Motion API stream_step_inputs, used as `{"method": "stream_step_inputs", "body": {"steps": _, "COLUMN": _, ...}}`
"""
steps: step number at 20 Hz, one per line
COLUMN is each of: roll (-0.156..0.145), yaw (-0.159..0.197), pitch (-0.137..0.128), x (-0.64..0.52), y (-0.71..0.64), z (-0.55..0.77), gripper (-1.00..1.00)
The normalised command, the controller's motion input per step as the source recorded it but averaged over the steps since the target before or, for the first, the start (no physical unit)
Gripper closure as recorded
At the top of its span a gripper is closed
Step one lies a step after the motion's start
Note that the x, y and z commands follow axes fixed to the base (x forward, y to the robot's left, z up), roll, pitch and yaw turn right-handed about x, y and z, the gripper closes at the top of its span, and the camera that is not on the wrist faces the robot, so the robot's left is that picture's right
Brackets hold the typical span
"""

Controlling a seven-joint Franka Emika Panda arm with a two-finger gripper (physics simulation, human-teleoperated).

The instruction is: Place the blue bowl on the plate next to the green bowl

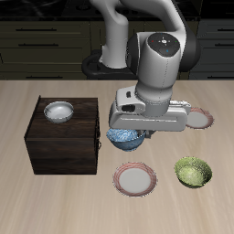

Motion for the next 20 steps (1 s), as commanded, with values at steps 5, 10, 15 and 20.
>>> {"method": "stream_step_inputs", "body": {"steps": 5, "roll": -0.015, "yaw": -0.008, "pitch": -0.001, "x": 0.23, "y": 0.06, "z": 0.01, "gripper": 1.00}}
{"method": "stream_step_inputs", "body": {"steps": 10, "roll": -0.017, "yaw": -0.006, "pitch": 0.000, "x": 0.12, "y": 0.02, "z": 0.01, "gripper": 1.00}}
{"method": "stream_step_inputs", "body": {"steps": 15, "roll": -0.016, "yaw": -0.006, "pitch": -0.003, "x": 0.10, "y": -0.03, "z": 0.01, "gripper": 1.00}}
{"method": "stream_step_inputs", "body": {"steps": 20, "roll": -0.005, "yaw": 0.011, "pitch": 0.024, "x": 0.10, "y": -0.03, "z": -0.20, "gripper": 1.00}}
